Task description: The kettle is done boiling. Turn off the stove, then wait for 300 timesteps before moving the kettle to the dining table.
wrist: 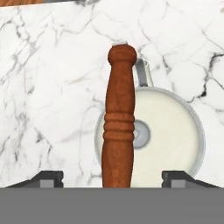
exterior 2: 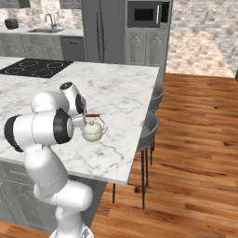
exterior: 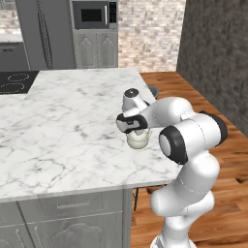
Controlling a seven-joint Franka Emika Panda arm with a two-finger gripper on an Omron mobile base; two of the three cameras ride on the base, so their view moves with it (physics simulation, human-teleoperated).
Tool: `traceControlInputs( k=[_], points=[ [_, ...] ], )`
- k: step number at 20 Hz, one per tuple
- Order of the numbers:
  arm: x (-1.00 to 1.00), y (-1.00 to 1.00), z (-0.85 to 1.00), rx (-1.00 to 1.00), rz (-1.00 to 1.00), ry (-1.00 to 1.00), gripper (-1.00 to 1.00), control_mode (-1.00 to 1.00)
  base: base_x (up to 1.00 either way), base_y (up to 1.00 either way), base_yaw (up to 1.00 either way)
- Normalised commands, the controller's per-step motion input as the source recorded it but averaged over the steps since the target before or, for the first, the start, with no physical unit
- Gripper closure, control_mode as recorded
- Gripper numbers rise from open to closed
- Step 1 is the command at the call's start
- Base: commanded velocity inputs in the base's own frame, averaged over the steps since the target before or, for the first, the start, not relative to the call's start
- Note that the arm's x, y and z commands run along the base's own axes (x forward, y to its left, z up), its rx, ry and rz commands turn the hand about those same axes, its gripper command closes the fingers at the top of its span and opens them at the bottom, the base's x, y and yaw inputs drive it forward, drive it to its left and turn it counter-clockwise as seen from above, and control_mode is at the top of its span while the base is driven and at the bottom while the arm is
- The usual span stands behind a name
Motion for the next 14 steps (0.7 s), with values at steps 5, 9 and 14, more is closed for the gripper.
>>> traceControlInputs(
  k=[5,9,14],
  points=[
    [-0.02,0.00,0.00,0.00,0.00,-0.01,-1.00,-1.00,0.00,0.00,0.00],
    [0.00,-0.01,0.01,0.00,0.00,0.00,-1.00,-1.00,0.00,0.00,0.00],
    [0.00,-0.01,0.08,0.00,0.00,-0.01,-1.00,-1.00,0.00,0.00,0.00]
  ],
)
